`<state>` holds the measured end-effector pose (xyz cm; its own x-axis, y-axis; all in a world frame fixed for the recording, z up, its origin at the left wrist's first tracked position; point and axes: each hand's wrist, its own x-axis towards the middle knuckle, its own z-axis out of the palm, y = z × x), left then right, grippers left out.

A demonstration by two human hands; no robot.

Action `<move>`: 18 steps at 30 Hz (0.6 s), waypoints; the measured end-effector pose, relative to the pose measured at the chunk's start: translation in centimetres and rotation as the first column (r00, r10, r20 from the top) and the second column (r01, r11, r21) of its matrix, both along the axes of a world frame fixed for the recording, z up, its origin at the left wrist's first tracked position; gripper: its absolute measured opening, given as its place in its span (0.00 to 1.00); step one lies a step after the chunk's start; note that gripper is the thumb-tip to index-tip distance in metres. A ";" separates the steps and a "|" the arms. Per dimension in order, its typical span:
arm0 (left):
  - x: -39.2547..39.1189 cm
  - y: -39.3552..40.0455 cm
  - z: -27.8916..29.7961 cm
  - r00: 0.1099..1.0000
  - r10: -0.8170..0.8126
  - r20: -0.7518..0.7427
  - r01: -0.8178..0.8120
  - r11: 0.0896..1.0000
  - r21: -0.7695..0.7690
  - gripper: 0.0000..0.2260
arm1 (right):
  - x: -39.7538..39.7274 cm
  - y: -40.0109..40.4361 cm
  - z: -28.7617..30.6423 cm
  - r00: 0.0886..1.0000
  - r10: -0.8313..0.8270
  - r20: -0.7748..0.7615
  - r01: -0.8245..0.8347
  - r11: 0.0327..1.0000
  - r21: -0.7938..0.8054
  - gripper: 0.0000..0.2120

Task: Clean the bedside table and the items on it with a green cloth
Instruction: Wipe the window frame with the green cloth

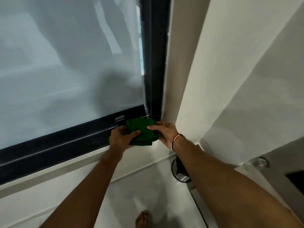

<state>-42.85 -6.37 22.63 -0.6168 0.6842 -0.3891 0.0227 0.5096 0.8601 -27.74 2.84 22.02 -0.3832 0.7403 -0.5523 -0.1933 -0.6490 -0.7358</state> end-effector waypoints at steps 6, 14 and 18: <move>0.2 1.2 -1.2 0.942 0.169 -0.290 -0.164 0.986 0.039 0.26 | -4.9 0.7 -2.2 0.919 -0.199 0.340 0.086 0.944 0.320 0.12; 0.1 2.3 -3.9 0.727 -0.137 -0.672 0.007 0.981 -0.193 0.13 | -7.6 0.7 -4.3 0.620 -0.298 0.726 -0.278 0.782 0.558 0.09; -1.1 1.9 -4.2 0.473 -0.337 -0.814 0.098 0.938 -0.331 0.14 | -7.3 0.2 -3.6 0.494 -0.274 0.825 -0.522 0.665 0.534 0.14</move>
<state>-43.92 -4.51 18.38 -0.5655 0.8198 0.0900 0.8137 0.5369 0.2227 -35.03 3.05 18.44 -0.1921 0.9811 -0.0234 0.7548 0.1325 -0.6425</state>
